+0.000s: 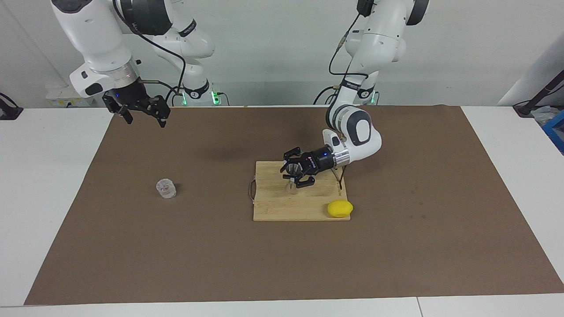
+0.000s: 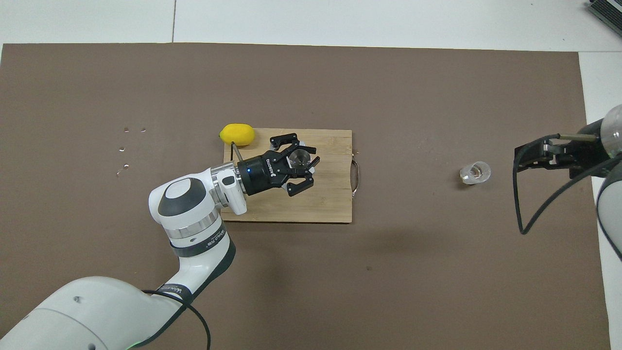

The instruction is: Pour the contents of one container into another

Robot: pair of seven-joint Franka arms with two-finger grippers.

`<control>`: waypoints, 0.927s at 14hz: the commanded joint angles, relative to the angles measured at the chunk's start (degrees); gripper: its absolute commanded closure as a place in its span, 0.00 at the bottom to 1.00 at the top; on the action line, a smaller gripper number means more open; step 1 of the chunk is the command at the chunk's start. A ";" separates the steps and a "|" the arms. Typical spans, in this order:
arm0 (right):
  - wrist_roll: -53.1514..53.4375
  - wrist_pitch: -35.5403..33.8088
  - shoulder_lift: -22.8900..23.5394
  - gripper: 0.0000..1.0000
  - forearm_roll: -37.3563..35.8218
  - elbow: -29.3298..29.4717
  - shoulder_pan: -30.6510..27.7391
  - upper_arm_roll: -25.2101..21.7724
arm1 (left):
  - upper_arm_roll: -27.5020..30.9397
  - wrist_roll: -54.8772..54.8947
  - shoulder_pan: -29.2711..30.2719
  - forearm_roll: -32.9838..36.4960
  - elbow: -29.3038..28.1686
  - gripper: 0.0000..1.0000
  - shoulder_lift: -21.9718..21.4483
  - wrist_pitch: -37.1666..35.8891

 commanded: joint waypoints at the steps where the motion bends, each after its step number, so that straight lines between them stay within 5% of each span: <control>1: 0.76 -0.37 -1.10 0.00 0.66 -1.11 -0.61 0.28 | 0.71 3.81 -0.82 -2.42 -0.49 1.00 0.57 0.23; 5: 4.33 -0.55 -1.10 0.00 0.66 -1.11 -0.61 0.02 | 0.80 4.43 -0.74 -2.43 -0.49 1.00 0.75 0.23; 13: 41.85 3.40 0.40 0.00 6.02 -3.29 -4.90 -0.07 | 0.80 4.96 -0.91 -2.69 -0.49 1.00 1.11 0.75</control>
